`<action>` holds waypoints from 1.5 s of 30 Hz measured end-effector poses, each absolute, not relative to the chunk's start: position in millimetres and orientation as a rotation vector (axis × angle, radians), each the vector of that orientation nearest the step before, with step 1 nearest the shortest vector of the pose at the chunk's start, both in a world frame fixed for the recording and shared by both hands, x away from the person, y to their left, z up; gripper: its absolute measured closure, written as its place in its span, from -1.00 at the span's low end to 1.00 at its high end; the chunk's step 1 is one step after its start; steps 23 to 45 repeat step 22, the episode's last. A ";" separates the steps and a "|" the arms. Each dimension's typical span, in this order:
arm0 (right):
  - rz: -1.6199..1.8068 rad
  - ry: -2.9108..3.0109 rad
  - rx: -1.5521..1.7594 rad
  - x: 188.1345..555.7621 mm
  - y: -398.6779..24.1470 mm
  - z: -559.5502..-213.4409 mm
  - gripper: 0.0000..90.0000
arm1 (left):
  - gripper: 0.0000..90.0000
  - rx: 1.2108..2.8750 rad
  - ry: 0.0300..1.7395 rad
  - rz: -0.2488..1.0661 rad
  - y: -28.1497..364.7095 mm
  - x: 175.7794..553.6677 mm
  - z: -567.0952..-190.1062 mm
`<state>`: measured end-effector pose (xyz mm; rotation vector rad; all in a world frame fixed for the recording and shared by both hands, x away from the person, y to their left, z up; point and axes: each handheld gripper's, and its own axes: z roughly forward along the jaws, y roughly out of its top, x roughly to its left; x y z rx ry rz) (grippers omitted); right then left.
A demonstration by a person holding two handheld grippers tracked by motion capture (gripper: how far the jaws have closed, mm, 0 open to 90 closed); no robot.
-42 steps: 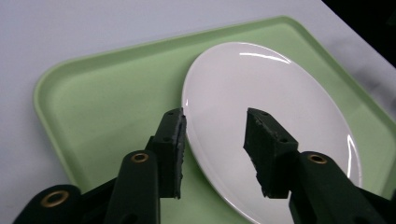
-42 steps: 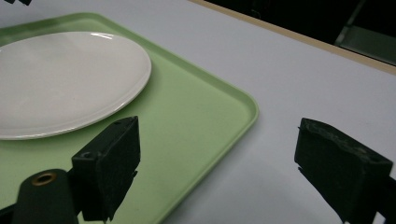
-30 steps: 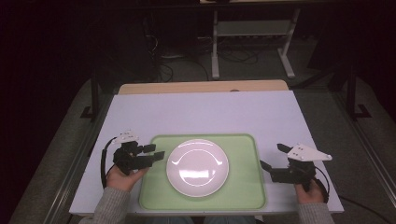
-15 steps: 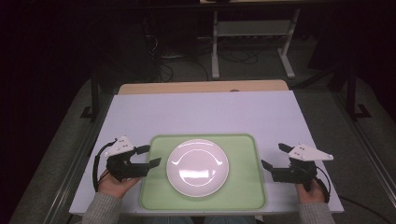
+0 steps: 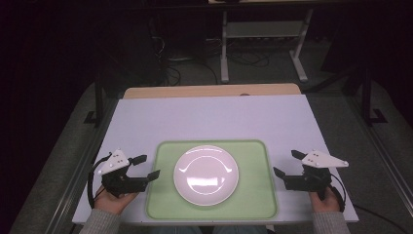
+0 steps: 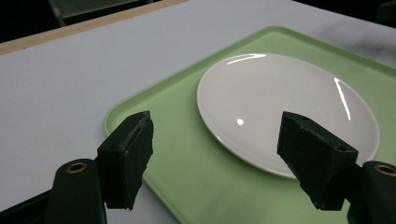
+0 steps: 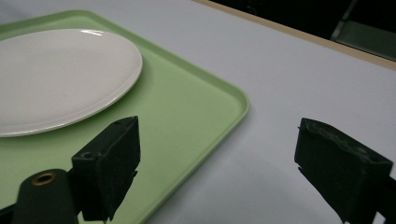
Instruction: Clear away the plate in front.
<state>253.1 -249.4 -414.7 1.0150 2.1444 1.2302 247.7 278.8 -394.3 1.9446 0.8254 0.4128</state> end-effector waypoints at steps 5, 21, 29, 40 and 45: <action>1.223 2.170 1.004 253.7 -247.0 -416.2 -0.70 | -0.43 1.926 0.839 0.415 281.1 244.1 -398.6; 1.203 2.223 0.976 255.5 -239.4 -418.0 -0.70 | -0.40 1.950 0.833 0.446 276.7 243.6 -403.3; 1.202 2.225 0.974 255.7 -239.3 -418.0 -0.70 | -0.40 1.950 0.833 0.446 276.7 243.6 -403.3; 1.202 2.225 0.974 255.7 -239.3 -418.0 -0.70 | -0.40 1.950 0.833 0.446 276.7 243.6 -403.3; 1.202 2.225 0.974 255.7 -239.3 -418.0 -0.70 | -0.40 1.950 0.833 0.446 276.7 243.6 -403.3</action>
